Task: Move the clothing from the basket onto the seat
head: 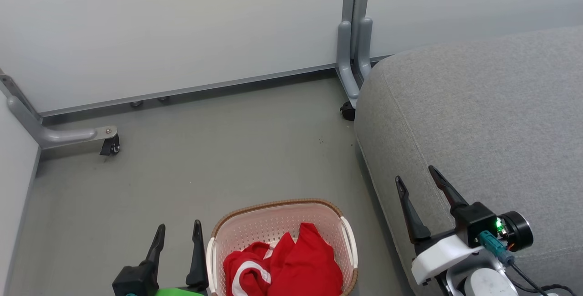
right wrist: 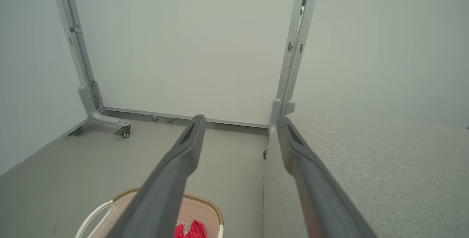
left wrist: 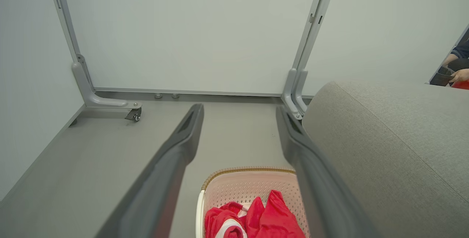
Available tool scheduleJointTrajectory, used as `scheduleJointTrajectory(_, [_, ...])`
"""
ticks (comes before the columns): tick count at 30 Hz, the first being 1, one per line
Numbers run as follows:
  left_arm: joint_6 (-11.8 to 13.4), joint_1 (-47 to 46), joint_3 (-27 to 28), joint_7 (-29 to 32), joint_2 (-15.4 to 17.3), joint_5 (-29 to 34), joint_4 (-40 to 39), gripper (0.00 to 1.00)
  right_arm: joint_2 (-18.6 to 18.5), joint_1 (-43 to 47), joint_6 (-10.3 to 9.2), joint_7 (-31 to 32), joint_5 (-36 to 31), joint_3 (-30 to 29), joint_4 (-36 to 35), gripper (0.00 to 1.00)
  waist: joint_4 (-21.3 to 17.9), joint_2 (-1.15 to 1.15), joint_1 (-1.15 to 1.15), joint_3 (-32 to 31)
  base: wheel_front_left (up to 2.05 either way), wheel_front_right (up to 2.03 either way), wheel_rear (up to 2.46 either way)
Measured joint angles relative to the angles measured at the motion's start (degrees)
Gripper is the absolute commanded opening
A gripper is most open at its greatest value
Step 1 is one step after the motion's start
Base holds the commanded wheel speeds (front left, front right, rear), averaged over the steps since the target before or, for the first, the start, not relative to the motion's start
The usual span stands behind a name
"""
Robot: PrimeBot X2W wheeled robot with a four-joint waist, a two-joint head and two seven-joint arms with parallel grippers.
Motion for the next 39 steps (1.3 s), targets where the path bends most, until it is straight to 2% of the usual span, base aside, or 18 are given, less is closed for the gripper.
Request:
scheduleJointTrajectory(6, [-0.5, 0.0, 0.0, -0.6, 0.0, 1.0, 0.1, 1.0, 0.1, 0.0, 0.0, -0.6, -1.6, 0.1, 0.2, 1.0, 0.0, 0.0, 0.0, 0.0, 0.0, 0.0, 0.0])
scheduleJointTrajectory(23, [-1.2, 0.0, 0.5, -0.6, 0.0, -0.6, 1.6, 1.0, 0.4, -0.1, 0.0, -0.6, -0.3, -0.4, 0.6, 1.0, -0.4, 0.0, 0.0, 1.0, 0.0, 0.0, 0.0])
scheduleJointTrajectory(28, [-1.0, -0.5, -1.6, -0.6, 0.0, -0.1, 8.7, 1.0, 0.5, -0.5, 0.0, -0.6, 0.2, -0.5, 0.8, 1.0, -1.0, 0.0, 0.0, 2.2, 0.0, 0.0, 0.0])
scheduleJointTrajectory(32, [-1.5, -2.8, -4.3, -0.6, 0.0, 3.0, 15.5, 1.0, 0.5, -0.8, 0.0, -0.6, 0.5, -0.5, 0.6, 1.0, -1.7, 0.0, 0.0, 4.0, 0.0, 0.0, 0.0])
scheduleJointTrajectory(39, [-1.9, -12.8, -8.4, -0.6, 0.0, 5.8, 28.3, 1.0, -0.2, -4.8, 0.0, -0.6, 1.5, -0.2, -0.9, 1.0, -3.0, 0.0, 0.0, 9.9, 0.0, 0.0, 0.0])
